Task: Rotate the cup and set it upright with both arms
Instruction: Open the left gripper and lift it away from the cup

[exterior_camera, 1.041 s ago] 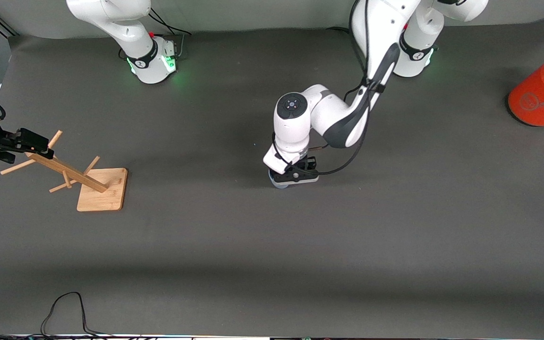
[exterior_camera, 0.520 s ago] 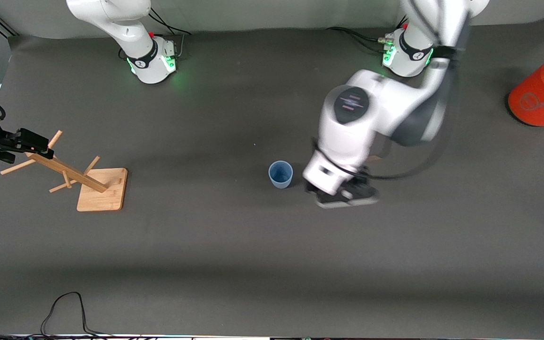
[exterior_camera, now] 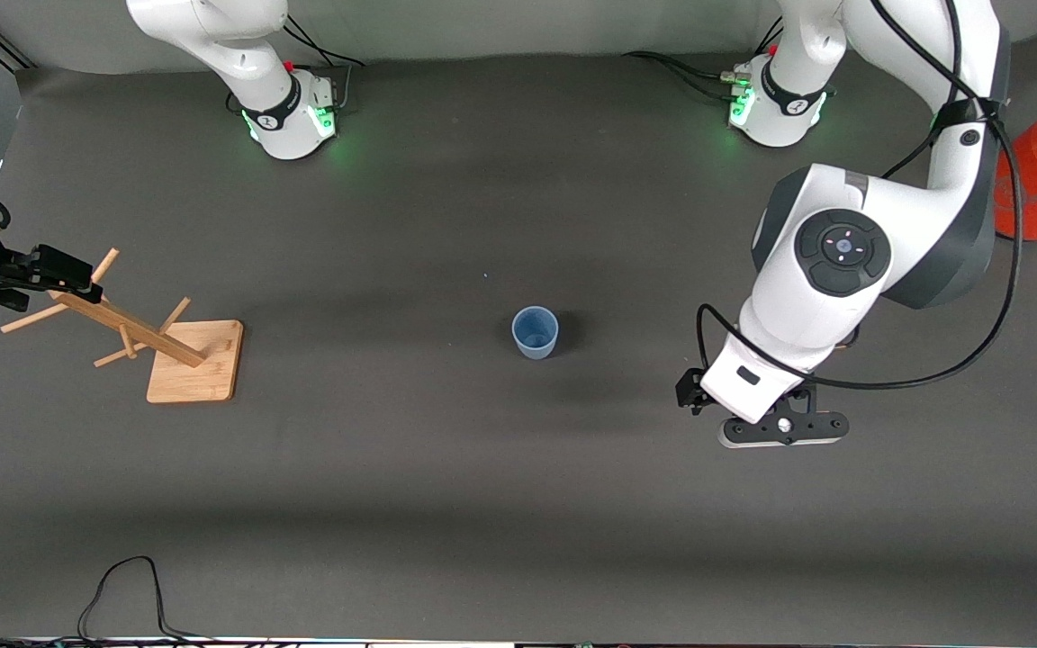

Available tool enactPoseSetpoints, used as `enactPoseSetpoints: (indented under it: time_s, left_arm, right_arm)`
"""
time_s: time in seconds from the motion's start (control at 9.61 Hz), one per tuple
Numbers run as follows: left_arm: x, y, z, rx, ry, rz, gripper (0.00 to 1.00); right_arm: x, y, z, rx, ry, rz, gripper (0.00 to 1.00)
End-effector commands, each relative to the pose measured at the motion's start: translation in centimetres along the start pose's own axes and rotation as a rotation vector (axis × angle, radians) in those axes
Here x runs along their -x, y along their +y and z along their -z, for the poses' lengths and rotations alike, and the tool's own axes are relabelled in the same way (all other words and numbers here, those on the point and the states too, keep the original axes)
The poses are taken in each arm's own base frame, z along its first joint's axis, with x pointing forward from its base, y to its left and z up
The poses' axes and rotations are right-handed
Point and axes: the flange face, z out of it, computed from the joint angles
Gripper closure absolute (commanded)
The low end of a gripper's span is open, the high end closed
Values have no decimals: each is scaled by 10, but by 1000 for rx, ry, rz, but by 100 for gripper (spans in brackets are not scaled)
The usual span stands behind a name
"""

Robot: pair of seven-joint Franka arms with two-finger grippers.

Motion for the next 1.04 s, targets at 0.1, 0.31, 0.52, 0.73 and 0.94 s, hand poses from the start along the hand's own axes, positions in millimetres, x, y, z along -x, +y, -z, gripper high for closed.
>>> enactPoseSetpoints:
  time_s: [0.1, 0.31, 0.52, 0.73, 0.94]
  left_arm:
    - [-8, -68, 30, -24, -41, -18, 0]
    - [-6, -106, 47, -18, -46, -44, 0]
    - [17, -141, 53, -46, -85, -101, 0]
    - [32, -168, 72, -59, -86, -78, 0]
    - [57, -212, 83, -1, -81, -25, 0]
  right_arm:
    - [1, 0, 1, 10, -3, -17, 0]
    - [2, 1, 0, 10, -5, -17, 0]
    - [2, 0, 2, 12, -2, -16, 0]
    - [1, 0, 0, 10, -5, -17, 0]
    - [1, 0, 1, 10, -3, -17, 0]
